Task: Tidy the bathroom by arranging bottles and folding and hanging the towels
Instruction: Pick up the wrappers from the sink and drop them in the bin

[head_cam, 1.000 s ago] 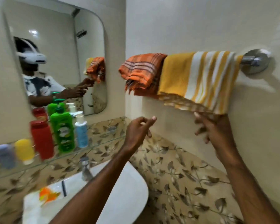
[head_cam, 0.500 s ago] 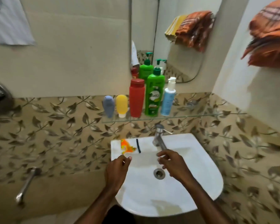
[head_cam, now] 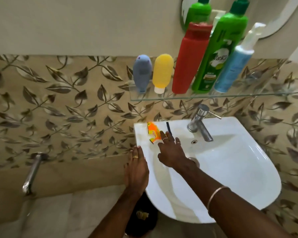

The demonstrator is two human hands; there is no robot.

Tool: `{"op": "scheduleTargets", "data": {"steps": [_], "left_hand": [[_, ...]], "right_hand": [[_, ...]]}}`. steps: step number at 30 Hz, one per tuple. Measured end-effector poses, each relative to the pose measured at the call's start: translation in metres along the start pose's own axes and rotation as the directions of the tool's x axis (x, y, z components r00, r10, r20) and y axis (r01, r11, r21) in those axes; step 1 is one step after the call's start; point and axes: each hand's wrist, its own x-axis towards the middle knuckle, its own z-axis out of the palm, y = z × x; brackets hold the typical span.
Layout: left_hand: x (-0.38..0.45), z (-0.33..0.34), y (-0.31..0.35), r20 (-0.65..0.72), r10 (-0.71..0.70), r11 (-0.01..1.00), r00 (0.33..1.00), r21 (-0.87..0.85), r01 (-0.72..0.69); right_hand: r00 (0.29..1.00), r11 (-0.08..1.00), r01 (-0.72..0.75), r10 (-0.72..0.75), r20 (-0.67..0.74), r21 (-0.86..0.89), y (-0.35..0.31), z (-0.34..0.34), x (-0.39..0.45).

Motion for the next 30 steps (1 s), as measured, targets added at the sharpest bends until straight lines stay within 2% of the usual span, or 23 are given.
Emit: {"op": "scheduleTargets", "data": {"steps": [5,10,15,18,21,25,27,30], "left_hand": [[0.005,0.007,-0.008,-0.011,0.036,0.996,0.999,-0.084,-0.037],[0.004,0.007,-0.01,-0.02,0.035,0.978,0.999,-0.204,-0.038],[0.004,0.0,-0.021,0.025,0.102,0.947,0.995,-0.31,-0.089],[0.01,-0.008,-0.043,0.101,0.174,0.93,0.98,-0.343,-0.13],[0.024,-0.003,-0.064,0.083,0.228,0.904,0.97,-0.389,-0.179],[0.045,0.044,-0.107,0.275,0.185,0.825,0.943,-0.566,0.003],[0.047,0.049,-0.116,0.313,0.183,0.777,0.932,-0.627,0.058],[0.036,0.013,-0.091,0.223,0.287,0.759,0.932,-0.646,-0.08]], "right_hand": [[0.999,0.997,-0.037,0.035,0.03,0.066,-0.004,0.014,0.011],[0.982,0.962,0.007,0.045,-0.183,0.272,-0.016,0.018,-0.009],[0.948,0.779,0.115,0.099,-0.302,0.617,-0.05,0.024,-0.05],[0.932,0.675,0.176,0.12,-0.341,0.717,-0.078,0.032,-0.088],[0.908,0.649,0.245,0.105,-0.405,0.72,-0.103,0.052,-0.123],[0.878,0.698,0.352,-0.017,-0.478,0.623,-0.12,0.093,-0.149],[0.877,0.705,0.391,-0.09,-0.473,0.591,-0.121,0.115,-0.154],[0.868,0.723,0.445,-0.204,-0.453,0.528,-0.114,0.156,-0.153]]}}
